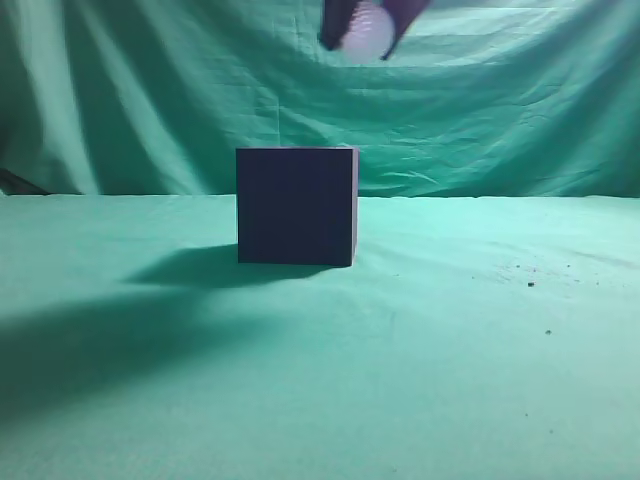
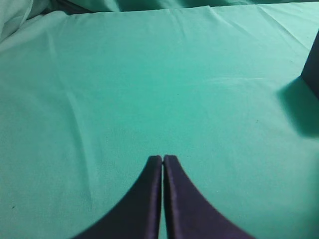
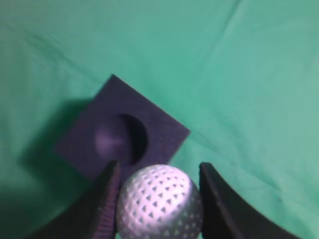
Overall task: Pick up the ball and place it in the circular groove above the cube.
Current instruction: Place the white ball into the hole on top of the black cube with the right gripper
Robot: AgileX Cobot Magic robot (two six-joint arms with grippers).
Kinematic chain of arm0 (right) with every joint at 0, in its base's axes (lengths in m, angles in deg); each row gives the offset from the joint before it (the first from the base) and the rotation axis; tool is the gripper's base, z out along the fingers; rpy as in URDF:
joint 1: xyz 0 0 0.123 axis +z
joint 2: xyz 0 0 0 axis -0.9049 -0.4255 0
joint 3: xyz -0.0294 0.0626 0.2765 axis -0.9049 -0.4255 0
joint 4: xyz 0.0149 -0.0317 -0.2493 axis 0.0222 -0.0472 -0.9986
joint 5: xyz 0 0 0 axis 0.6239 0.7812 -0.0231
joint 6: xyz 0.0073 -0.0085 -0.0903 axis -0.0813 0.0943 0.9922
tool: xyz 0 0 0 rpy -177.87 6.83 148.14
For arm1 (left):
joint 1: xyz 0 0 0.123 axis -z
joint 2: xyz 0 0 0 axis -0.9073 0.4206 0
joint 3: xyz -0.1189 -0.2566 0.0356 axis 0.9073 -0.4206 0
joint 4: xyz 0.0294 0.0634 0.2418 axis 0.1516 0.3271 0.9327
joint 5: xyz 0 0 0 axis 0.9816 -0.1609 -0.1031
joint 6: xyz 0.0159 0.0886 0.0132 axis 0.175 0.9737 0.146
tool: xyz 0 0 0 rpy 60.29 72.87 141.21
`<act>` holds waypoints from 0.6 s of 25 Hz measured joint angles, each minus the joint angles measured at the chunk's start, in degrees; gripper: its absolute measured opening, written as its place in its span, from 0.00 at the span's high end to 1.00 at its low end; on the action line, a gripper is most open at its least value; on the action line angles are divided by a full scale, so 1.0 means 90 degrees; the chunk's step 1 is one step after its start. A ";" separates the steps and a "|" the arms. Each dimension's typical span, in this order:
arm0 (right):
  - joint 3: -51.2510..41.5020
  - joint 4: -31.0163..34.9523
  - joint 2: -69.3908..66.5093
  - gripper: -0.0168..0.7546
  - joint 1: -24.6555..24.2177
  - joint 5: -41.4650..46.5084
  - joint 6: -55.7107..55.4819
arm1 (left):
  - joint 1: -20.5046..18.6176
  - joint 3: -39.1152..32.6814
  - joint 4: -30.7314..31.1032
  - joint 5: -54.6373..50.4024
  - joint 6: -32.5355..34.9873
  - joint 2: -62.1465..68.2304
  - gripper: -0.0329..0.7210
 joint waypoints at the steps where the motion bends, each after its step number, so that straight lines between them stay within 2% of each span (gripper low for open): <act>1: -0.0002 0.0017 -0.0075 0.57 0.0109 -0.0110 0.0030 | 0.0000 0.0000 0.0000 0.0000 0.0000 0.0000 0.96; 4: -0.0002 0.0070 -0.0310 0.57 0.0271 -0.0397 0.0087 | 0.0000 0.0000 0.0000 0.0000 0.0000 0.0000 0.96; 15: -0.0002 0.0447 -0.0879 0.57 0.0296 -0.0847 0.0290 | 0.0000 0.0000 0.0000 0.0000 0.0000 0.0000 0.96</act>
